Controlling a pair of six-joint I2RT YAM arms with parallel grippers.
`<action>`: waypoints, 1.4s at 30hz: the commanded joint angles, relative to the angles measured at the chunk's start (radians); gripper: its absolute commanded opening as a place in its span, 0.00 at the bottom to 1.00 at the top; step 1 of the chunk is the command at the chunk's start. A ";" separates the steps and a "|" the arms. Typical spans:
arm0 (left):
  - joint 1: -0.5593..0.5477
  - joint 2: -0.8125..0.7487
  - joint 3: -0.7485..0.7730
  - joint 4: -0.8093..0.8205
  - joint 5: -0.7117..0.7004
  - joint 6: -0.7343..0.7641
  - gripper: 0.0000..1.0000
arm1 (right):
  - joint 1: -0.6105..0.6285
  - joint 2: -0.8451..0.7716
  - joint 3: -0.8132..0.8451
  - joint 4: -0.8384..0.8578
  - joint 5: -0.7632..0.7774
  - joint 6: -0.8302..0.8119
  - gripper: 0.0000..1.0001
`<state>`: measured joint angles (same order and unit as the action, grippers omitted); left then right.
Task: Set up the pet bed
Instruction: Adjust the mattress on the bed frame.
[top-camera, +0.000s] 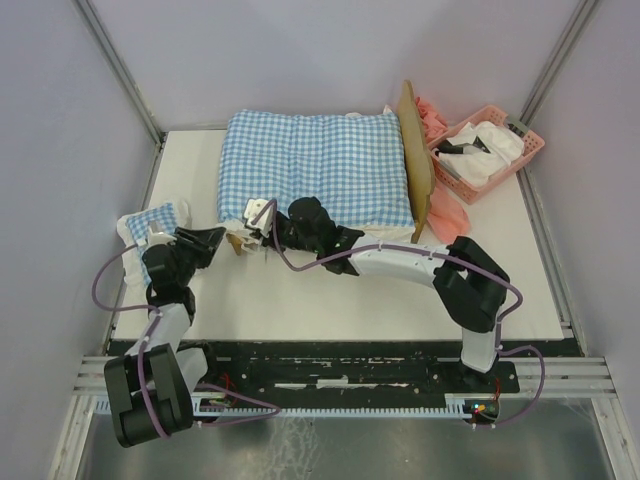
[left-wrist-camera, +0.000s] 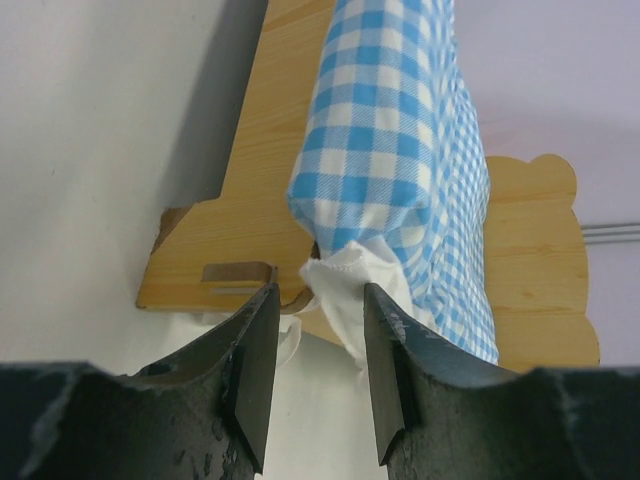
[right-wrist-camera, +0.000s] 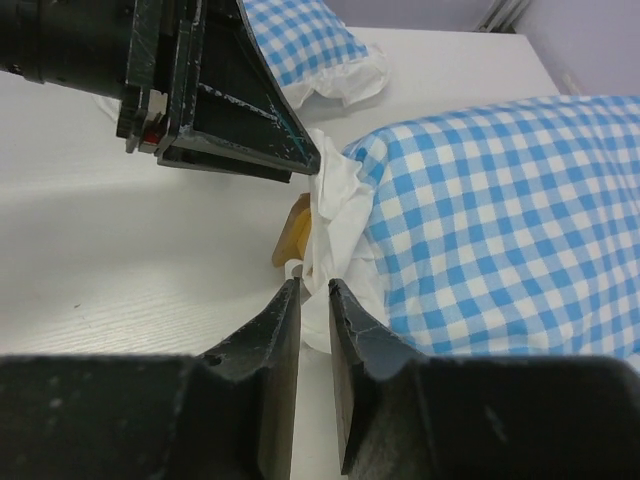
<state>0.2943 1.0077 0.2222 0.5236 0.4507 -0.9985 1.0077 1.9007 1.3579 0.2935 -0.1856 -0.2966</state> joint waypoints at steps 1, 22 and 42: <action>-0.007 0.015 0.066 0.072 -0.020 0.017 0.46 | 0.004 -0.071 -0.045 0.092 -0.001 0.032 0.25; -0.035 -0.038 0.206 -0.476 -0.169 0.096 0.03 | -0.004 -0.047 -0.093 0.144 0.089 0.010 0.23; -0.036 0.112 0.277 -0.579 -0.300 0.218 0.05 | -0.003 -0.005 -0.142 0.132 0.176 -0.077 0.59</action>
<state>0.2478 1.0996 0.4839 0.0166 0.2447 -0.8593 1.0058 1.9301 1.2369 0.3954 0.0158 -0.2913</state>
